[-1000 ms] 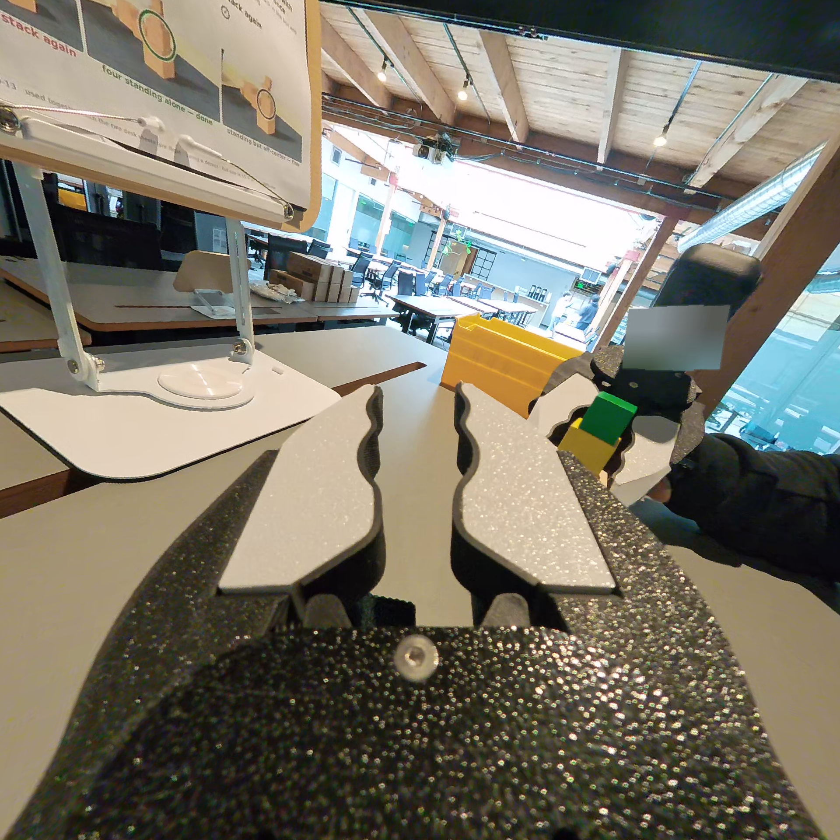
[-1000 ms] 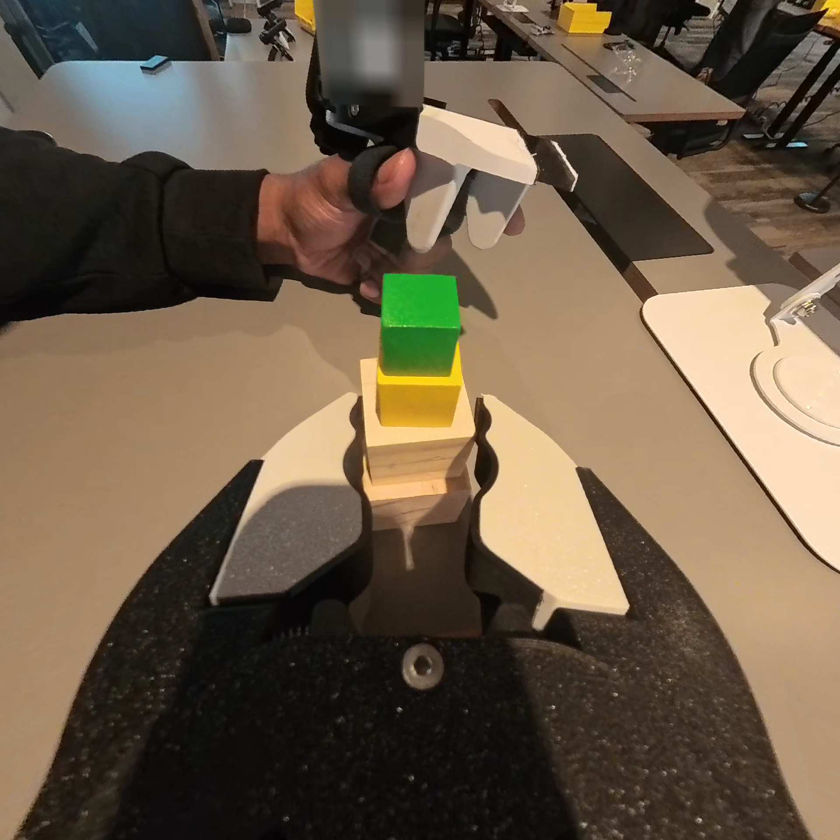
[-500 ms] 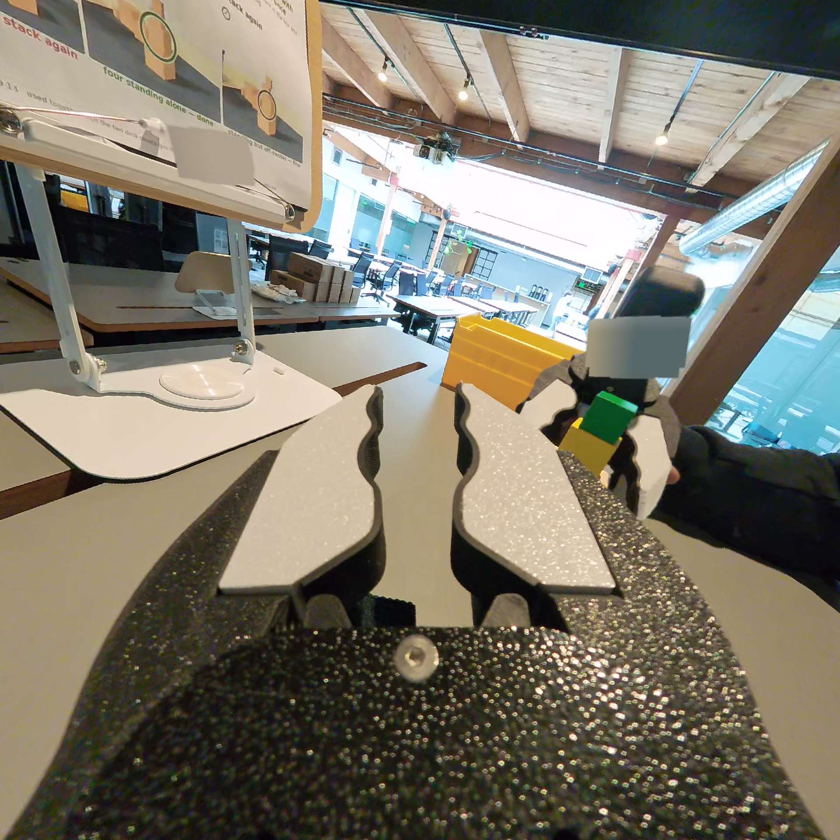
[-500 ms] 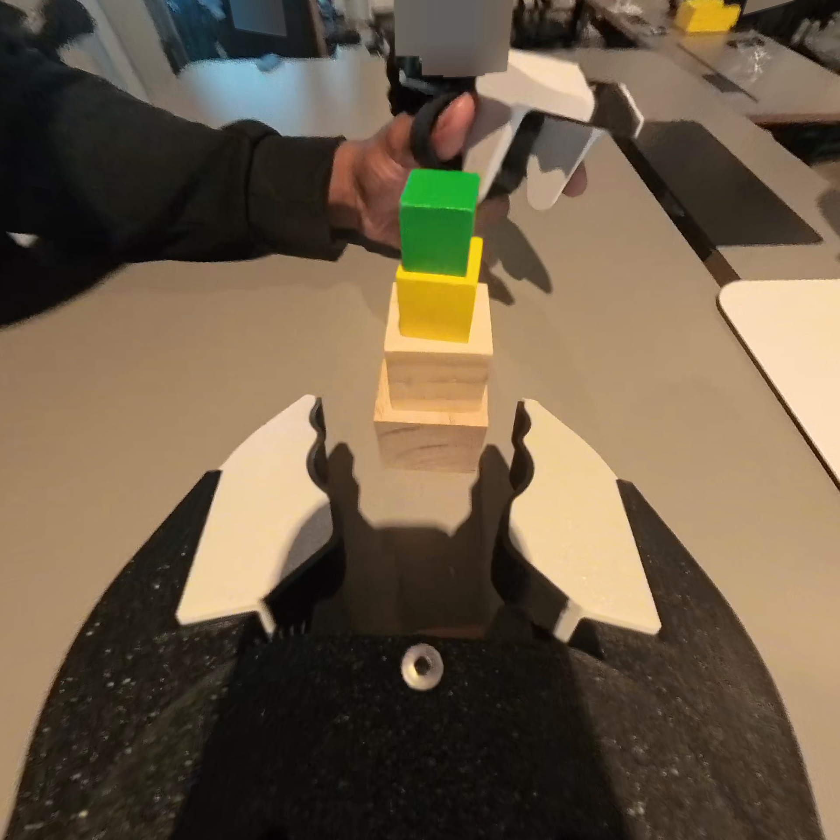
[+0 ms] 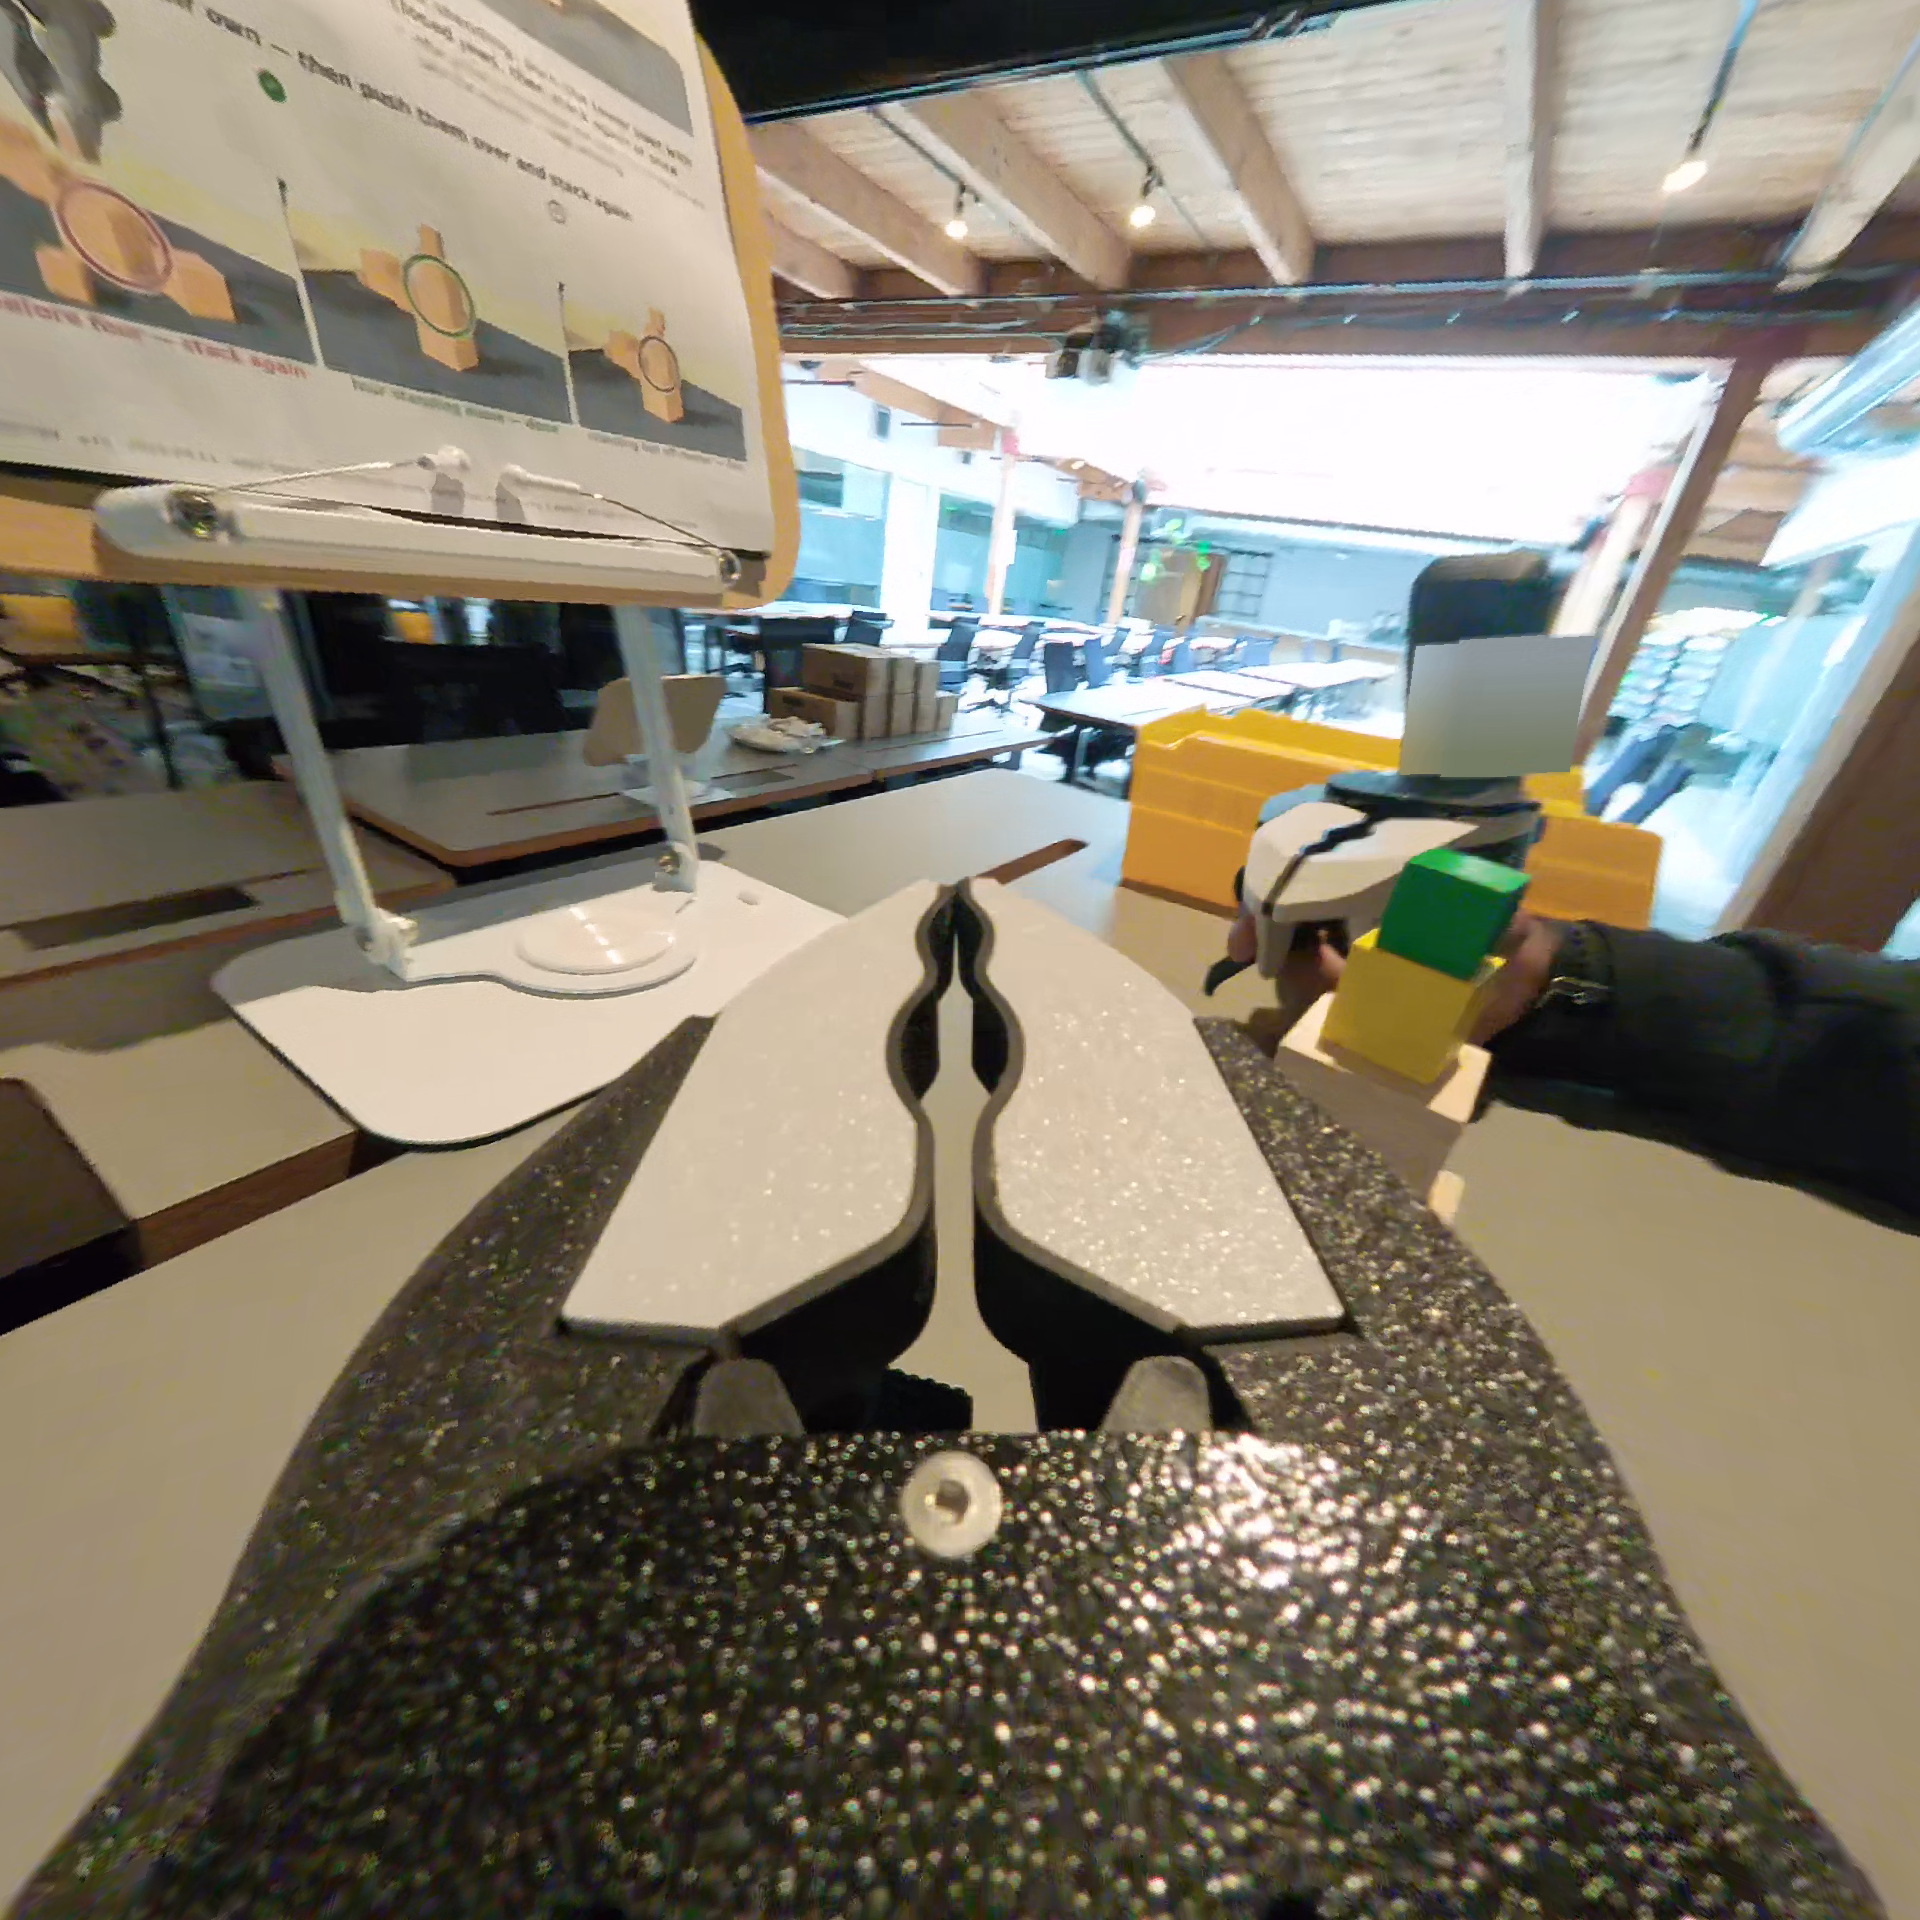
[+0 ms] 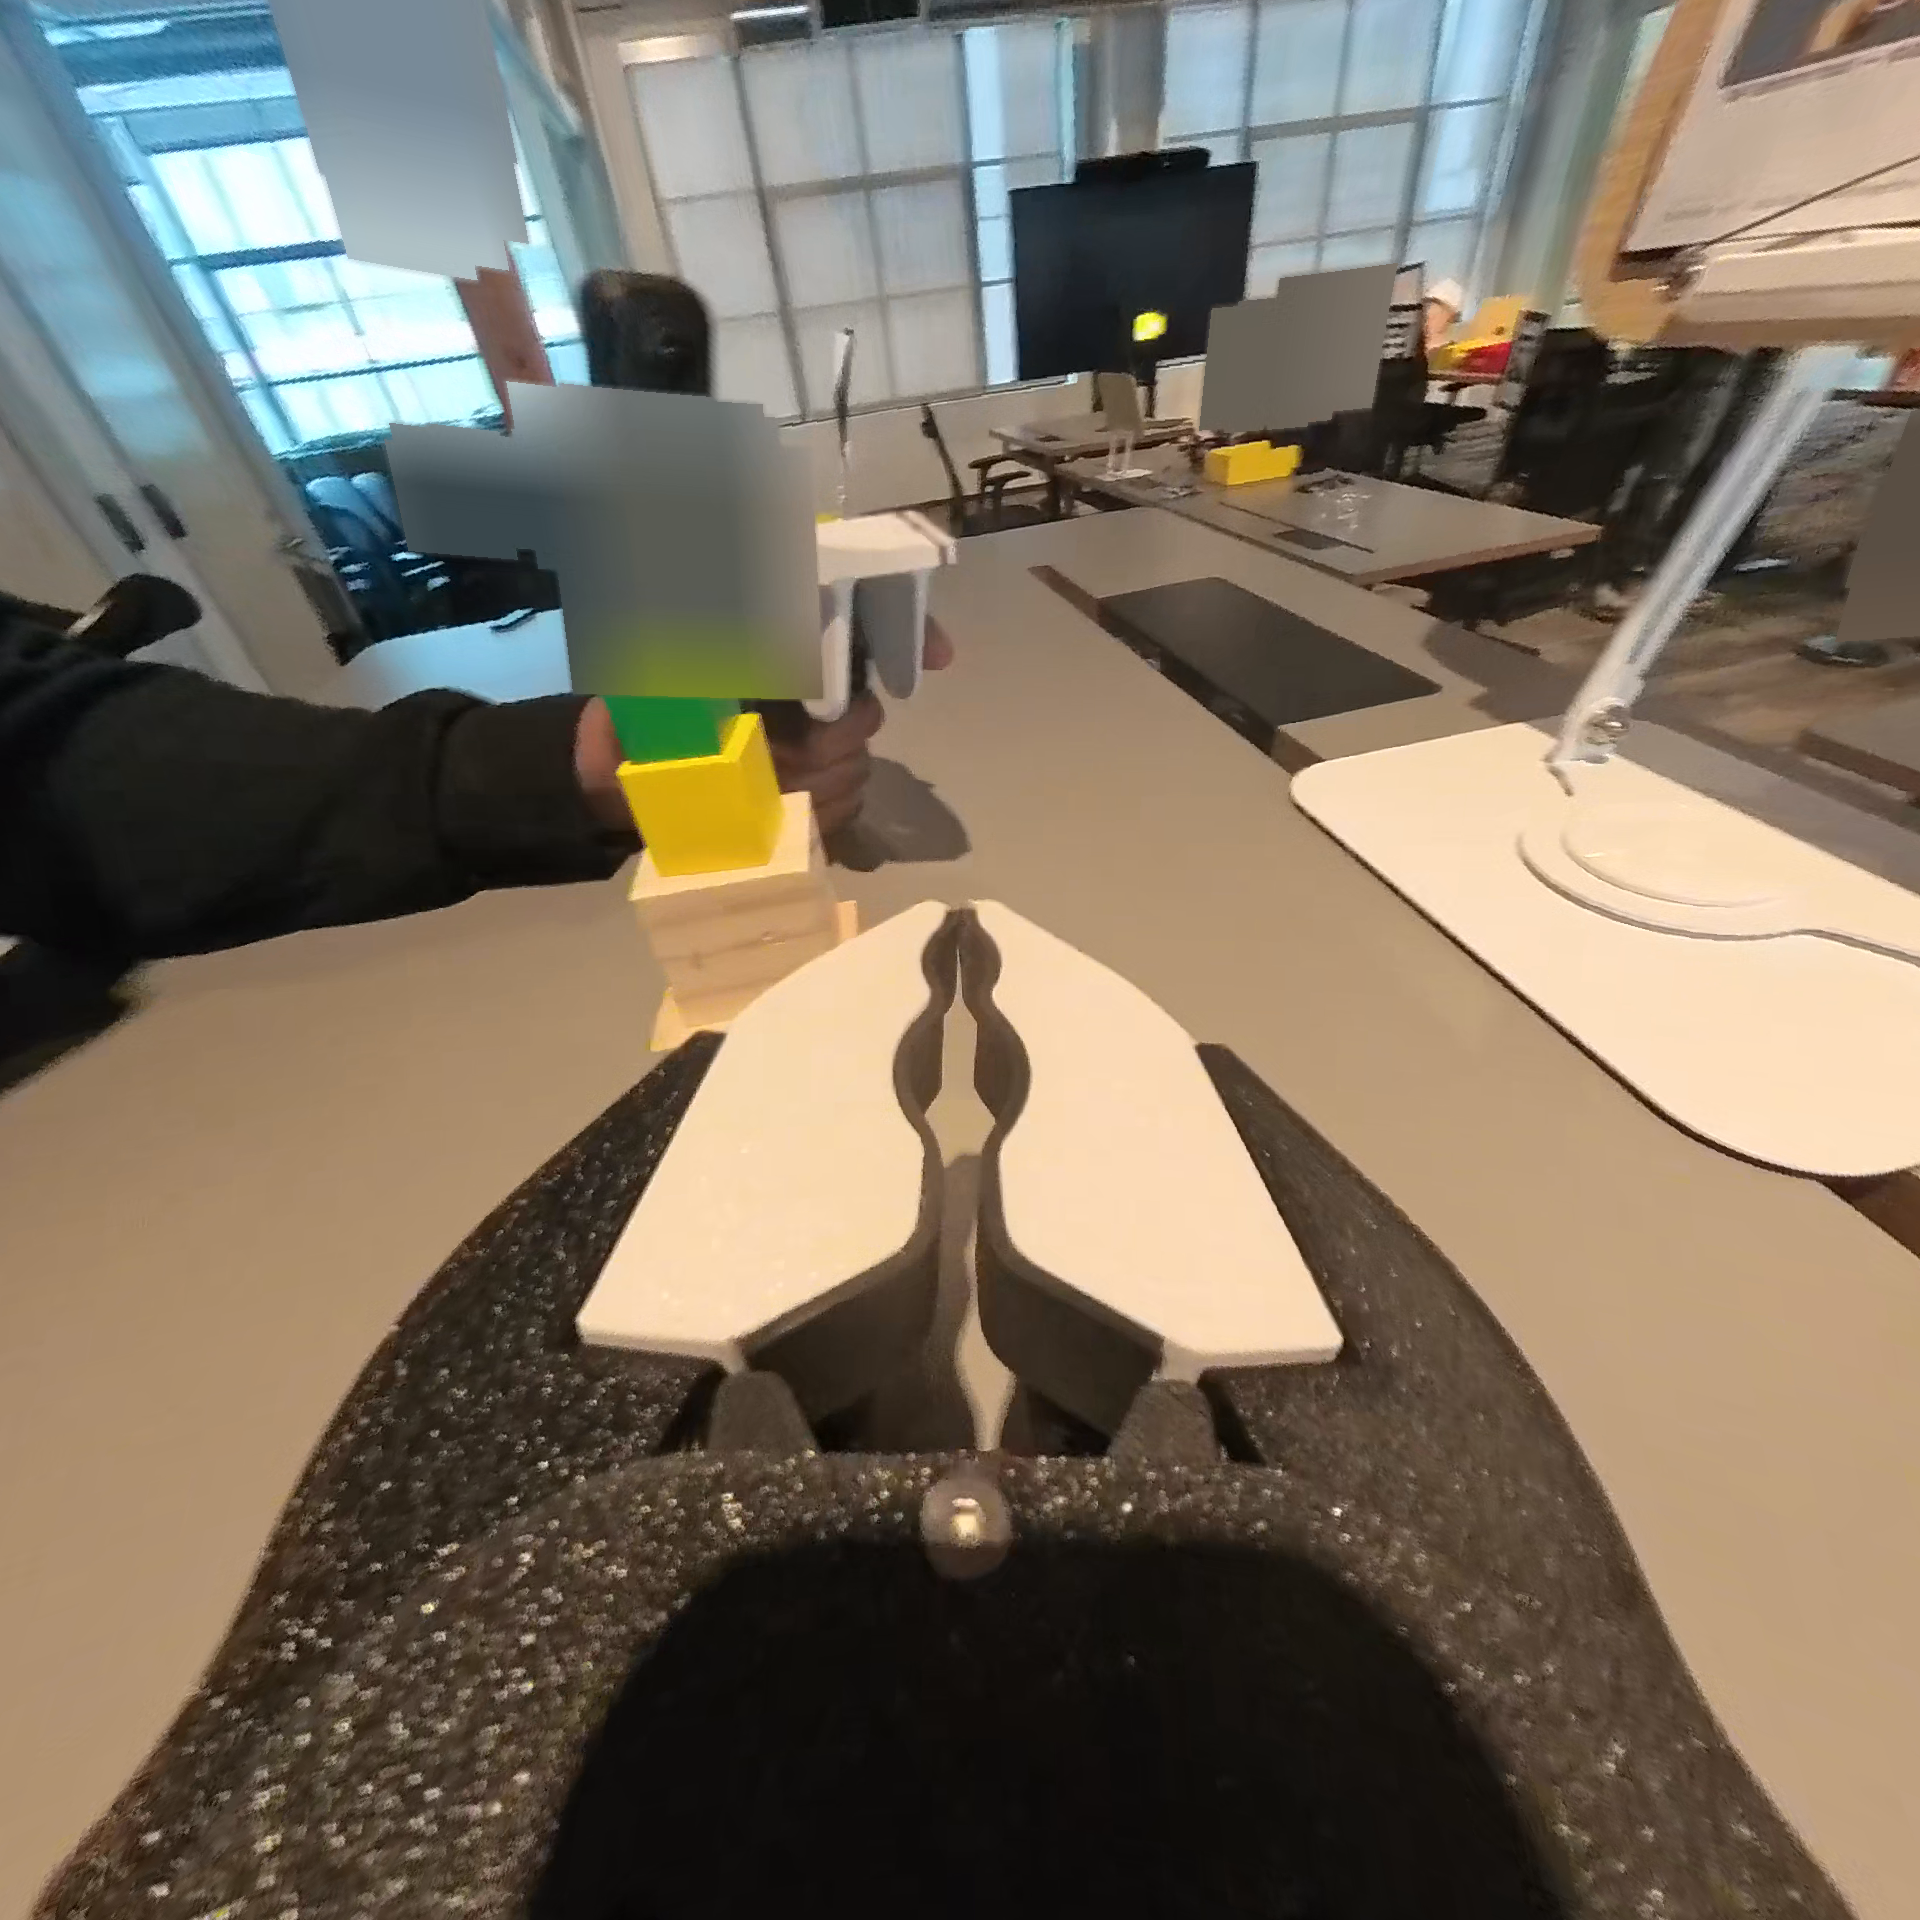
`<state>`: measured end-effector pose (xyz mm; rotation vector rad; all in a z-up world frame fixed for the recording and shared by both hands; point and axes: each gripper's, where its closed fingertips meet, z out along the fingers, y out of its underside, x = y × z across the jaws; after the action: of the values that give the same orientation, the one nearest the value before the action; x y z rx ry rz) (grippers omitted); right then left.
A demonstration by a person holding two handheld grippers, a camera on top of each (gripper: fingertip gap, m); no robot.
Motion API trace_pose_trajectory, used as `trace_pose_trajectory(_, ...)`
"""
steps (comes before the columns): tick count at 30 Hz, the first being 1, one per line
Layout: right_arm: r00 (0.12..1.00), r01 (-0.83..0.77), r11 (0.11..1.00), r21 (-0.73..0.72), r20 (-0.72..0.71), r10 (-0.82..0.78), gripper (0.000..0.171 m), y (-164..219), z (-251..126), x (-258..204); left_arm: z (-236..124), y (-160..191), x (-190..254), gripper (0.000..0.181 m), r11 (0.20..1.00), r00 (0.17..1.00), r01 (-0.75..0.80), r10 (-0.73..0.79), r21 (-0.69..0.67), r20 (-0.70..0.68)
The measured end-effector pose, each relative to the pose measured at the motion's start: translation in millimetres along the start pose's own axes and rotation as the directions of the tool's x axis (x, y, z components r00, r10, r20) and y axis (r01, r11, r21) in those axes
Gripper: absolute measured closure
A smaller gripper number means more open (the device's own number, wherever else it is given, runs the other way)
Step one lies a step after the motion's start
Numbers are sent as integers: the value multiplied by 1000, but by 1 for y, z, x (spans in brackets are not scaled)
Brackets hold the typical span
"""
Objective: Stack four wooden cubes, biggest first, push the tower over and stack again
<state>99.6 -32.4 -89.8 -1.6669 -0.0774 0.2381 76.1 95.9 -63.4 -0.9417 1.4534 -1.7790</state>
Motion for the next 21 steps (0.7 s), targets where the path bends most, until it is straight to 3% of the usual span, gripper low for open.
trace_pose_trajectory(4,979,36,999,-2,-203,-35,171,-1,-10,35,11,15,3,181,985,988,-128,137,-119,68)
trace_pose_trajectory(8,901,25,999,35,-433,-7,171,-6,-42,82,25,49,30,181,891,941,-336,333,-305,-62)
trace_pose_trajectory(11,885,-26,992,120,-459,79,171,-12,-53,92,29,57,30,181,859,927,-366,370,-358,-60)
trace_pose_trajectory(18,893,-20,996,89,-447,57,171,-9,-49,90,27,50,-1,181,911,964,-179,238,-372,119)
trace_pose_trajectory(20,895,-29,995,100,-441,71,171,-9,-50,90,30,54,6,181,902,968,-186,236,-391,85)
trace_pose_trajectory(21,896,-35,994,105,-437,78,171,-10,-50,91,34,58,24,181,899,978,-200,210,-389,-16)
